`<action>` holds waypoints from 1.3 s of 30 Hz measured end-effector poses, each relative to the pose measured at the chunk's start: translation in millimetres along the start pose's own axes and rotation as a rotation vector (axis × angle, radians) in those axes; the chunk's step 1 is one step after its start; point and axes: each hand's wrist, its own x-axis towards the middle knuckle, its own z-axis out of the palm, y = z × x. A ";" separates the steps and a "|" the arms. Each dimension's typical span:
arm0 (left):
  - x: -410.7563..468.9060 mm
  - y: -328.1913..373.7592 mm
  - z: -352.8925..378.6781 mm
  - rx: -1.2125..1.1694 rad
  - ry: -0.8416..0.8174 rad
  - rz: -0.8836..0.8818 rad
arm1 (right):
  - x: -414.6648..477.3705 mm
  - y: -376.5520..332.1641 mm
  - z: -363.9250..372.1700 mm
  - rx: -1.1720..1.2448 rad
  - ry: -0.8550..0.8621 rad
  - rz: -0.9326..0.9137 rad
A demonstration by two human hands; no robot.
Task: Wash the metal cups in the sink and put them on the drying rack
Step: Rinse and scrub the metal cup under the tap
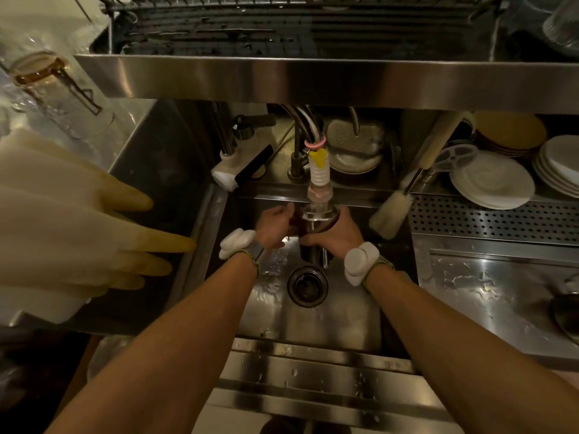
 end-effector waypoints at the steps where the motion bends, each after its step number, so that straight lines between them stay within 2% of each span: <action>1: 0.5 -1.7 -1.0 0.029 0.025 0.019 | -5.0 -2.5 -2.5 -0.011 0.026 0.004; 5: -0.3 -8.4 -4.0 0.143 0.073 0.022 | -7.6 -1.7 -5.6 0.018 0.101 -0.017; 9: -0.4 -12.2 -6.3 0.191 0.076 0.027 | -11.5 0.7 5.3 -0.158 -0.130 -0.043; 12: 3.0 -16.3 -6.2 0.184 0.057 0.014 | -3.6 11.0 4.0 0.029 -0.093 0.066; 15: 4.4 -22.7 -0.3 0.136 -0.087 -0.108 | -4.6 13.1 -0.9 0.304 -0.073 0.224; 17: 2.2 -22.0 3.3 0.036 -0.134 -0.151 | -3.7 15.4 -2.5 0.391 -0.084 0.272; 19: 8.1 -22.3 4.1 -0.017 -0.108 -0.119 | -2.6 16.6 -4.7 0.433 -0.078 0.278; 22: 7.7 -13.9 6.9 -0.034 -0.108 -0.074 | 3.1 19.7 -6.1 0.405 -0.015 0.273; 25: 5.2 -3.5 13.2 0.034 -0.119 0.063 | 5.5 19.3 -2.2 0.388 0.038 0.235; 27: 3.0 2.3 13.8 -0.013 -0.137 0.103 | 7.6 22.1 -3.1 0.391 0.049 0.254; 32: 4.9 0.3 6.9 -0.068 -0.155 -0.014 | 1.8 17.9 -9.3 0.460 -0.038 0.265; 39: -4.5 -0.4 11.9 0.012 -0.248 -0.066 | 1.2 26.6 -9.1 0.466 -0.034 0.316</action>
